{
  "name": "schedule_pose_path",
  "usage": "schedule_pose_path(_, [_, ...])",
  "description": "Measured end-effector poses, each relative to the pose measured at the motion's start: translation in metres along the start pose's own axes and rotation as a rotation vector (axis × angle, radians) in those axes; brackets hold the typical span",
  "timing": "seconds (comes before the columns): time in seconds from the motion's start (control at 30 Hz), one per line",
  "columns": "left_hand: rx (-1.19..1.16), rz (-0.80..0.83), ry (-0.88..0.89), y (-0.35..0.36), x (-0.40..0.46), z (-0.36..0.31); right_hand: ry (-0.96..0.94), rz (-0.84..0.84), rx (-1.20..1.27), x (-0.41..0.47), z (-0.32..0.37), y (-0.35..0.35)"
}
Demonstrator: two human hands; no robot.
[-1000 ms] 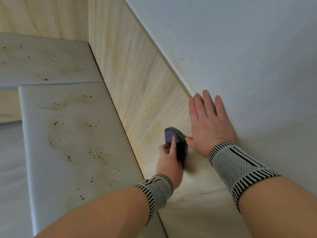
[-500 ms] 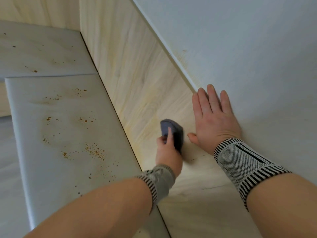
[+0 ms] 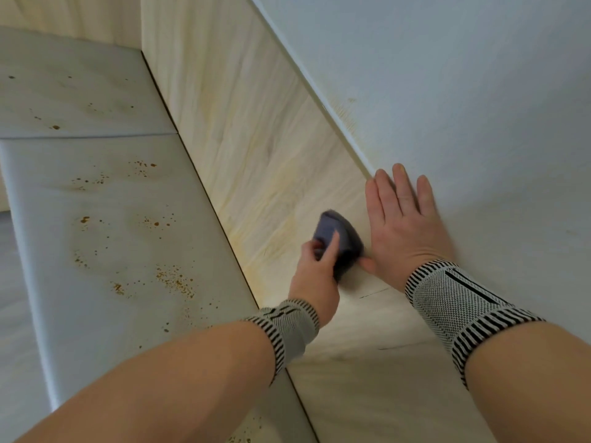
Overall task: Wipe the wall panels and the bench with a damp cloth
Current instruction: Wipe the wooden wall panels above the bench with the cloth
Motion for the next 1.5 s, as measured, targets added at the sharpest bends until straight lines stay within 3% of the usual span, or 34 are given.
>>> schedule_pose_path(0.1, [0.121,-0.054,0.299,-0.001,0.0,-0.005,-0.001,-0.024,0.016,-0.001,0.001,0.002])
schedule_pose_path(0.2, [0.126,-0.054,0.368,-0.012,0.009,-0.004,0.016,-0.023,0.041,0.0,0.004,0.0])
schedule_pose_path(0.33, [-0.159,-0.087,0.069,-0.014,0.021,-0.008,0.039,-0.081,0.176,0.004,0.012,-0.003])
schedule_pose_path(0.43, [-0.328,0.01,-0.309,-0.016,0.046,-0.007,0.001,-0.16,0.139,0.015,0.022,-0.013])
schedule_pose_path(0.5, [-0.288,0.113,-0.529,-0.016,0.064,0.015,0.003,-0.117,0.148,0.027,0.029,-0.022])
schedule_pose_path(0.6, [-0.415,0.131,-0.641,-0.013,0.073,0.052,0.002,-0.031,0.152,0.041,0.038,-0.016])
schedule_pose_path(0.7, [-0.321,0.071,-0.527,-0.009,0.061,0.045,0.024,-0.138,0.216,0.044,0.045,0.002])
schedule_pose_path(0.8, [-0.111,-0.111,-0.092,-0.008,0.04,0.024,0.008,-0.182,0.177,0.045,0.047,0.011])
schedule_pose_path(0.87, [-0.09,-0.168,0.052,-0.008,0.041,0.028,0.007,-0.218,0.191,0.046,0.046,0.013])
schedule_pose_path(0.93, [-0.197,-0.12,-0.117,-0.015,0.057,0.036,0.023,-0.261,0.197,0.046,0.047,0.015])
schedule_pose_path(1.03, [-0.452,-0.012,-0.618,-0.035,0.089,0.041,0.027,-0.313,0.203,0.046,0.047,0.019])
schedule_pose_path(1.07, [-0.443,0.021,-0.661,-0.04,0.091,0.04,0.025,-0.316,0.199,0.047,0.047,0.019])
schedule_pose_path(1.13, [-0.351,0.046,-0.557,-0.039,0.077,0.03,0.031,-0.312,0.2,0.048,0.047,0.019])
schedule_pose_path(1.3, [-0.16,-0.137,0.084,-0.032,0.043,0.006,0.032,-0.318,0.25,0.046,0.045,0.01])
schedule_pose_path(1.37, [-0.048,-0.163,0.119,-0.041,0.066,0.003,0.036,-0.338,0.322,0.045,0.039,0.003])
schedule_pose_path(1.43, [0.084,-0.091,-0.145,-0.057,0.091,-0.007,0.031,-0.374,0.316,0.045,0.028,-0.001])
schedule_pose_path(1.5, [-0.096,-0.034,-0.466,-0.072,0.116,-0.006,0.02,-0.353,0.293,0.047,0.017,-0.004])
Point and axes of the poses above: each hand's wrist, its own x-axis towards the middle knuckle, its own y-axis out of the palm, z = x × y, the point moved 1 cm from there along x, towards the middle knuckle, and after that the axes turned 1 degree about -z, right-handed, at the moved point
